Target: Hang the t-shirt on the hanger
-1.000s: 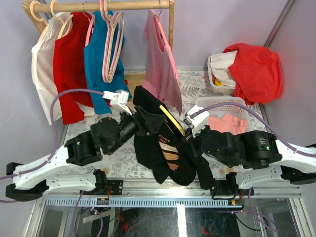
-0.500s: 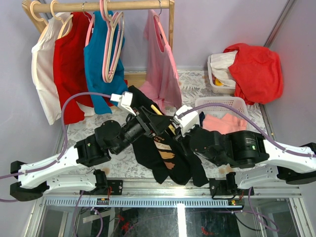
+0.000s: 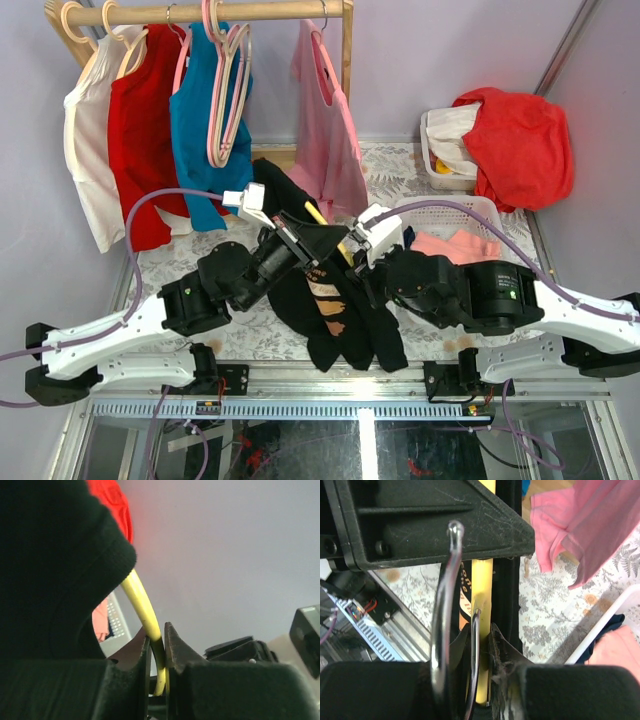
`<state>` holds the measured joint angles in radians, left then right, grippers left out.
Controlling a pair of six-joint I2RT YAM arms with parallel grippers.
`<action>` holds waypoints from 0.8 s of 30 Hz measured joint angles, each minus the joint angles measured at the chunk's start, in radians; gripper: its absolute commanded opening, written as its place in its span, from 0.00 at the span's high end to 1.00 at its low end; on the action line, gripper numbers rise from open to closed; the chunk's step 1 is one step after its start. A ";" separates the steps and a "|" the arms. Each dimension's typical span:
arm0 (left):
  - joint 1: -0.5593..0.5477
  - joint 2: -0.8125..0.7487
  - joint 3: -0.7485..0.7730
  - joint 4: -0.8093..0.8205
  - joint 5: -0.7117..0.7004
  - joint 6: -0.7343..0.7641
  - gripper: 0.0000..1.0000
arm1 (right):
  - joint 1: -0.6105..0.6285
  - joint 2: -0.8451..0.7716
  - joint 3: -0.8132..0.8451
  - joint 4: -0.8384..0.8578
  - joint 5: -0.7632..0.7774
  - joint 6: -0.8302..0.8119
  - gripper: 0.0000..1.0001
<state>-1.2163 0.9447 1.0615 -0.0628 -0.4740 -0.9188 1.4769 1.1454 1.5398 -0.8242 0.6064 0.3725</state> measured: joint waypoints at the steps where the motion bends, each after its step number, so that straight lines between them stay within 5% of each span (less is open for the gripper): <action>1: 0.000 0.006 0.006 0.012 -0.006 -0.019 1.00 | -0.001 -0.002 -0.002 0.006 0.002 0.000 0.98; 7: 0.000 0.044 0.080 0.003 -0.038 -0.042 1.00 | -0.007 -0.018 0.003 0.060 0.010 -0.019 0.85; 14: 0.000 0.089 0.196 -0.025 -0.052 0.006 1.00 | -0.008 -0.043 0.048 0.083 0.000 -0.040 0.51; 24: 0.000 0.083 0.216 -0.073 -0.139 0.063 1.00 | -0.008 -0.320 -0.074 0.182 -0.044 -0.056 0.38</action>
<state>-1.2163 1.0275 1.2774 -0.1356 -0.6132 -0.8555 1.4689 0.8249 1.4654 -0.6422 0.5621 0.3164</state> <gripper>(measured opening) 0.051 0.606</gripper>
